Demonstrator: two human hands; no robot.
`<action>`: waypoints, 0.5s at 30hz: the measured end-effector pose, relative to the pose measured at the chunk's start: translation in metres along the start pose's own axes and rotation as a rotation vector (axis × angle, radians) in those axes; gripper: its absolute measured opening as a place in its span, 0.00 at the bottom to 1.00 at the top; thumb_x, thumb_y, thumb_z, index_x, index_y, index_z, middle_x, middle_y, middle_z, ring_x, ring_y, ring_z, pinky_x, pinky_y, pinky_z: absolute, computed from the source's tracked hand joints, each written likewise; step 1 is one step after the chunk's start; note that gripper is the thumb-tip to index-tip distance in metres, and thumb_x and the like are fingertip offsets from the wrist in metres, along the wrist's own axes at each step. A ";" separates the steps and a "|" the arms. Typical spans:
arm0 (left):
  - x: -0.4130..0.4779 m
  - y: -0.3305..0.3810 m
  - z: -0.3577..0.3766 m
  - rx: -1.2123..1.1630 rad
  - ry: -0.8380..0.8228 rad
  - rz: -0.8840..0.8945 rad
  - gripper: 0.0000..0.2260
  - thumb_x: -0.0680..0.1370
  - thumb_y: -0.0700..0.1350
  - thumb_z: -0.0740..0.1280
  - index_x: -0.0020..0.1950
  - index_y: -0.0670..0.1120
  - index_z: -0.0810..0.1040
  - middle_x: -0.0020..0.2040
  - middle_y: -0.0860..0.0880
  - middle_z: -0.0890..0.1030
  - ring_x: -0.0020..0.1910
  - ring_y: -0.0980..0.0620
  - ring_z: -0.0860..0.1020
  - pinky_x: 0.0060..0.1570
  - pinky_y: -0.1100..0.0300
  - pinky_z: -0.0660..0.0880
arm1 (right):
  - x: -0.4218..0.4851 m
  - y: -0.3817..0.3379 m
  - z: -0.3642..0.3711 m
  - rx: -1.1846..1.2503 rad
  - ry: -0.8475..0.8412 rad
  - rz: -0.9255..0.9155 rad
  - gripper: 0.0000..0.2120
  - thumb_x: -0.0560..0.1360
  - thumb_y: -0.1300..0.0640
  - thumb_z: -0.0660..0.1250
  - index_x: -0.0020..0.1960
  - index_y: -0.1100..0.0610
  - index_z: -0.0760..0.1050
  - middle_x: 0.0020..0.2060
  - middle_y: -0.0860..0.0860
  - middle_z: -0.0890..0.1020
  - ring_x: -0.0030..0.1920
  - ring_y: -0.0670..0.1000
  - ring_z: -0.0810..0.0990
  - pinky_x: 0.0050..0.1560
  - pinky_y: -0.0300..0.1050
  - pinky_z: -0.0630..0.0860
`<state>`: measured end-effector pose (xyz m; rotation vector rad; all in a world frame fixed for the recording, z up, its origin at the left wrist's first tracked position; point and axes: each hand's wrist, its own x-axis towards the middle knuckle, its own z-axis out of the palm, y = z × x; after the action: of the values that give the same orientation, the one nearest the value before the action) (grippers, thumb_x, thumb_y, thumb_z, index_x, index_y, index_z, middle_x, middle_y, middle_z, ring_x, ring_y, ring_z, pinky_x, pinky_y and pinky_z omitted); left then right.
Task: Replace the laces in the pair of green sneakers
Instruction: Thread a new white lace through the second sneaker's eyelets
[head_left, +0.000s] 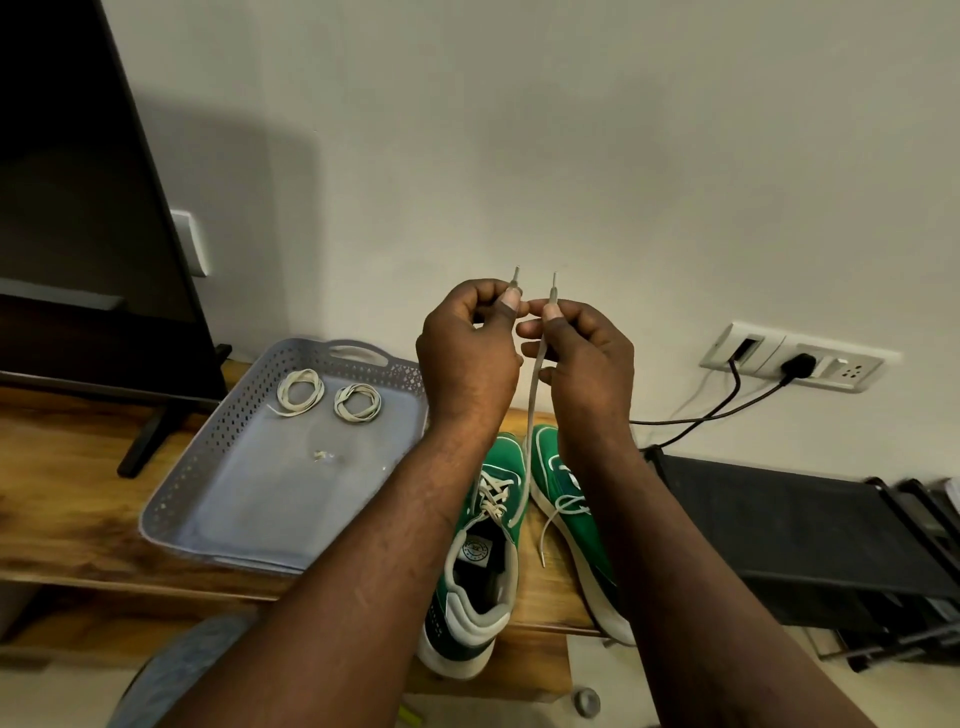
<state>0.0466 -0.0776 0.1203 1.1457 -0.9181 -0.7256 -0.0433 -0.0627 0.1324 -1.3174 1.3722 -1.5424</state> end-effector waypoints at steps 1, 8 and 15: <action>0.000 0.000 0.000 -0.005 -0.005 -0.010 0.03 0.81 0.49 0.70 0.48 0.55 0.84 0.45 0.56 0.86 0.41 0.46 0.85 0.45 0.44 0.84 | 0.000 0.000 0.001 -0.003 0.002 -0.003 0.10 0.84 0.54 0.65 0.52 0.51 0.86 0.43 0.50 0.87 0.44 0.47 0.85 0.49 0.49 0.79; 0.003 0.001 -0.001 -0.049 -0.005 -0.047 0.03 0.80 0.49 0.72 0.50 0.53 0.86 0.44 0.56 0.86 0.47 0.55 0.84 0.52 0.46 0.83 | 0.004 -0.004 0.007 0.005 0.020 -0.025 0.10 0.84 0.54 0.65 0.53 0.51 0.86 0.40 0.49 0.87 0.43 0.46 0.83 0.47 0.46 0.76; 0.001 0.005 -0.004 -0.069 -0.027 -0.053 0.04 0.81 0.48 0.72 0.52 0.52 0.87 0.45 0.56 0.87 0.48 0.58 0.84 0.54 0.51 0.82 | 0.005 -0.004 0.007 0.004 0.019 -0.029 0.10 0.84 0.55 0.65 0.53 0.51 0.86 0.40 0.50 0.87 0.43 0.46 0.83 0.48 0.47 0.77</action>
<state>0.0510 -0.0750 0.1246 1.1049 -0.8819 -0.8117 -0.0374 -0.0687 0.1368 -1.3284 1.3671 -1.5800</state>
